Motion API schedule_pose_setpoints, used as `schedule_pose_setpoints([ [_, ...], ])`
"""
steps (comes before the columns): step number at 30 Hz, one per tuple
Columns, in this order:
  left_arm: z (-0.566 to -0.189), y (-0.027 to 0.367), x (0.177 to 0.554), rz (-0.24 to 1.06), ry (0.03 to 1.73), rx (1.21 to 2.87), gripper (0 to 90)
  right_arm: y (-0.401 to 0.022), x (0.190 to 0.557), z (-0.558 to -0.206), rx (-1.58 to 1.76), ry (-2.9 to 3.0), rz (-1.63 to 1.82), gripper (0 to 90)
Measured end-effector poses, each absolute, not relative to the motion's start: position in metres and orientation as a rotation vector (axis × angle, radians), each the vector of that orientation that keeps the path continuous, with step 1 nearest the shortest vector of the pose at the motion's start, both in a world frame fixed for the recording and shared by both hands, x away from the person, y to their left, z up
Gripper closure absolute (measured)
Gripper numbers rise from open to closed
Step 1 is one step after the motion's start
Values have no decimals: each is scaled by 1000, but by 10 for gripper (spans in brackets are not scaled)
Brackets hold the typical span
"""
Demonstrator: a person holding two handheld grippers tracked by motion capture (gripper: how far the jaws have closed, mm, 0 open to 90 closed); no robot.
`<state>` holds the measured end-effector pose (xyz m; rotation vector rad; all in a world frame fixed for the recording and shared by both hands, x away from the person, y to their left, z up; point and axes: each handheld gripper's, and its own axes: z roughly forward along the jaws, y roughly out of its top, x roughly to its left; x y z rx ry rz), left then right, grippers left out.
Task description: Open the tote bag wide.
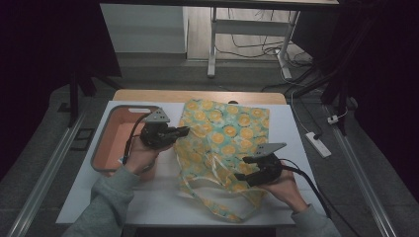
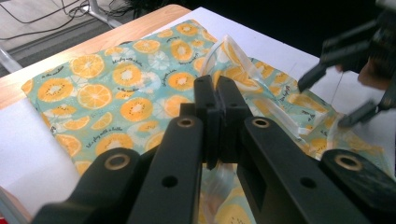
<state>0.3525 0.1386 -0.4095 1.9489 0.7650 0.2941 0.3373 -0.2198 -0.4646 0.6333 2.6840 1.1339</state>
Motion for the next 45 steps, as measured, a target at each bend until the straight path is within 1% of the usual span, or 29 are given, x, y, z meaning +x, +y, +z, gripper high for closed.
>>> schedule_pose_setpoints([
  [2, -409, 139, 352, 286, 762, 1946, 884, -216, 338, -471, 625, 2686, 1087, 355],
  [3, -409, 139, 352, 285, 761, 1946, 885, -215, 339, -474, 625, 2688, 1069, 406],
  [4, -409, 139, 352, 286, 760, 1947, 884, -214, 340, -477, 624, 2690, 1042, 503],
  [5, -409, 139, 352, 285, 758, 1948, 884, -213, 343, -480, 631, 2715, 983, 757],
  [6, -409, 139, 352, 283, 757, 1948, 884, -213, 344, -480, 636, 2727, 981, 852],
  [7, -409, 139, 352, 283, 757, 1949, 884, -213, 344, -480, 636, 2727, 981, 852],
  [8, -409, 140, 352, 285, 758, 1949, 884, -214, 344, -479, 634, 2719, 989, 888],
  [12, -406, 142, 350, 300, 756, 1932, 885, -221, 337, -452, 589, 2628, 1123, 895],
  [13, -405, 143, 350, 303, 755, 1927, 885, -224, 335, -441, 586, 2599, 1173, 895],
  [14, -404, 143, 350, 306, 755, 1922, 885, -231, 332, -418, 576, 2537, 1267, 895],
  [15, -403, 143, 350, 307, 754, 1920, 885, -231, 332, -418, 576, 2537, 1267, 895],
  [16, -402, 143, 350, 309, 755, 1915, 884, -238, 329, -397, 561, 2463, 1317, 895],
  [17, -401, 142, 350, 309, 753, 1911, 884, -238, 329, -397, 561, 2463, 1317, 895],
  [19, -400, 141, 351, 308, 750, 1909, 884, -245, 330, -383, 563, 2402, 1331, 894],
  [20, -400, 139, 352, 305, 748, 1906, 884, -253, 338, -374, 595, 2353, 1358, 894],
  [22, -400, 134, 355, 309, 747, 1907, 884, -256, 343, -373, 611, 2336, 1353, 894],
  [23, -400, 131, 356, 315, 749, 1911, 884, -259, 358, -378, 657, 2324, 1328, 894],
  [25, -402, 124, 359, 329, 750, 1931, 884, -259, 364, -381, 681, 2325, 1331, 894],
  [29, -411, 111, 368, 332, 777, 1980, 882, -258, 394, -410, 786, 2366, 1262, 894],
  [33, -425, 98, 379, 320, 807, 2037, 880, -257, 410, -442, 861, 2423, 1158, 894],
  [39, -441, 86, 387, 303, 831, 2103, 876, -264, 415, -479, 950, 2500, 1009, 894],
  [45, -453, 77, 392, 285, 844, 2144, 870, -272, 407, -489, 971, 2523, 968, 886],
])
